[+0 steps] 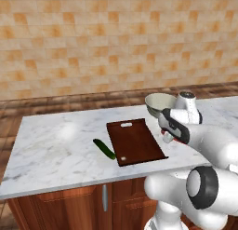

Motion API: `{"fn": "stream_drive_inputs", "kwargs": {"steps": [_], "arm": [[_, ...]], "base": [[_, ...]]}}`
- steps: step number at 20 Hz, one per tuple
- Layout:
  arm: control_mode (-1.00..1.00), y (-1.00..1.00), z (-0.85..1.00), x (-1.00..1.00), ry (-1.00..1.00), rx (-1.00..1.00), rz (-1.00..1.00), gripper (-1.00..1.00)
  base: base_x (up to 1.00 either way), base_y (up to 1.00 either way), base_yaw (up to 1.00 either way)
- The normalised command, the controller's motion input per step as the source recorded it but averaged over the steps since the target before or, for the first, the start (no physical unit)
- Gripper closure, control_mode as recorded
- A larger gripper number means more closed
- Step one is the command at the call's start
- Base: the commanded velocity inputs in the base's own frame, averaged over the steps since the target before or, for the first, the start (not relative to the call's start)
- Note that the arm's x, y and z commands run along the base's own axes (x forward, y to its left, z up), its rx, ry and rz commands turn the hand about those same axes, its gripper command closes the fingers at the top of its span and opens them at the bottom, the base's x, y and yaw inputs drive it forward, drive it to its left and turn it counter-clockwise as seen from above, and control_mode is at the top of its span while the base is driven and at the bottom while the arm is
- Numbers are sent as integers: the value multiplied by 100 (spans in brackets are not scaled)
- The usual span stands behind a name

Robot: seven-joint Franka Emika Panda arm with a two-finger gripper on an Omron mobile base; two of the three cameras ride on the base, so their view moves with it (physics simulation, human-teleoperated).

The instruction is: Place the two vegetables and bowl onto the tray for setting up a vegetable dip station.

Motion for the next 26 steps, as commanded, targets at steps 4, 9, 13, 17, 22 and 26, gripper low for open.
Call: {"fn": "stream_drive_inputs", "kwargs": {"steps": [4, 9, 13, 17, 22, 26], "arm": [[-100, 94, 31, -11, 0, -5, 21, 100], [-100, 78, 3, 61, 0, -1, 25, 100], [-100, 49, 0, 100, 0, 0, 23, 100], [-100, 17, -1, 85, 0, 0, 29, 100], [-100, 28, 0, 51, -3, -5, 26, 100], [-100, 34, 1, 18, 0, -14, 10, 100]], "base": [[0, 0, 0], [0, 0, 0], [0, 0, 0], [0, 0, 0], [0, 0, 0], [0, 0, 0]]}}
